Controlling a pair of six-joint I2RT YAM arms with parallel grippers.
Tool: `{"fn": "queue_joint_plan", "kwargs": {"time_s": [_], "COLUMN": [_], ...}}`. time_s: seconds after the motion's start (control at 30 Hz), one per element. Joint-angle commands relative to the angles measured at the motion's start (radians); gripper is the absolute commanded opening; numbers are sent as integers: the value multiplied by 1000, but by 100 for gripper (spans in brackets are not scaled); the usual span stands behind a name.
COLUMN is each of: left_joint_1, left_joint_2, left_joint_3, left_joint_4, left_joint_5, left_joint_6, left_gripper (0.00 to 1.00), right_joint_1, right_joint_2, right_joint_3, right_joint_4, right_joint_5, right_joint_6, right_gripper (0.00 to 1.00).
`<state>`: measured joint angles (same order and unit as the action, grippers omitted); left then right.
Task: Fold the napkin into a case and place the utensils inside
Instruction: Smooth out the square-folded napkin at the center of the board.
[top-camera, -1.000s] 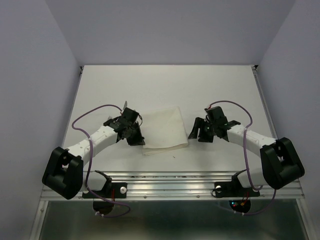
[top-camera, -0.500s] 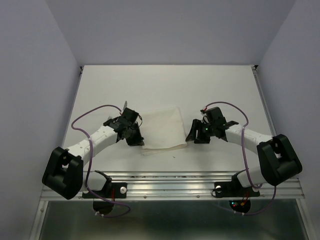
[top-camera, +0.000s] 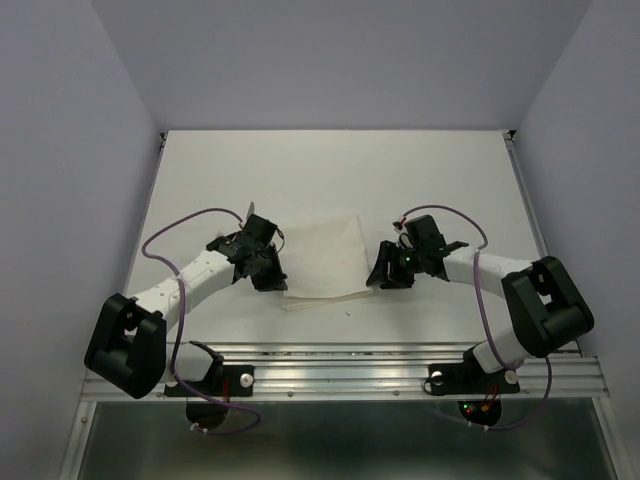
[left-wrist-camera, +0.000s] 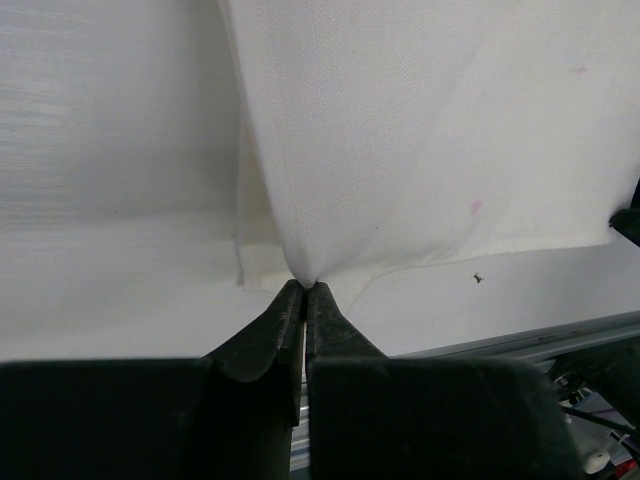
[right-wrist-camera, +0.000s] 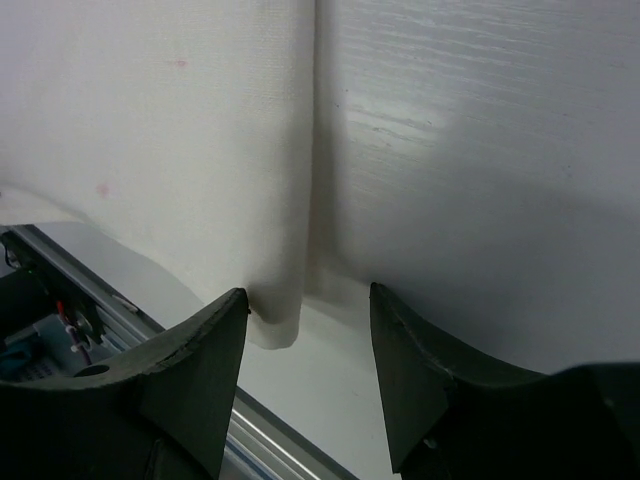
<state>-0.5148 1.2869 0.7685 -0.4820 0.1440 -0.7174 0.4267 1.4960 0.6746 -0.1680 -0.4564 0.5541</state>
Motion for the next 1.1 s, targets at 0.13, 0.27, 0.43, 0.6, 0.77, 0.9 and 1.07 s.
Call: {"fn": "queue_joint_plan", "kwargs": {"time_s": [0.13, 0.27, 0.43, 0.6, 0.77, 0.9, 1.07], "left_joint_1": [16, 18, 22, 32, 33, 32, 33], "left_joint_2": [-15, -14, -8, -5, 35, 34, -12], "left_joint_3": [25, 25, 25, 25, 75, 94, 63], "left_joint_4": [-18, -17, -18, -10, 5, -16, -40], "left_joint_5": [-15, -15, -15, -14, 15, 29, 69], "left_joint_6": [24, 29, 38, 49, 78, 93, 85], "left_gripper": [0, 0, 0, 0, 0, 0, 0], "right_joint_1": [73, 98, 109, 109, 109, 109, 109], "right_joint_2": [73, 102, 115, 70, 6, -19, -45], "right_joint_3": [36, 43, 40, 59, 80, 109, 123], "right_joint_4": [55, 42, 36, 1, -34, -70, -117], "right_joint_5": [22, 70, 99, 194, 289, 294, 297], "right_joint_6": [10, 17, 26, 33, 50, 33, 10], "right_gripper": [58, 46, 26, 9, 2, 2, 9]}}
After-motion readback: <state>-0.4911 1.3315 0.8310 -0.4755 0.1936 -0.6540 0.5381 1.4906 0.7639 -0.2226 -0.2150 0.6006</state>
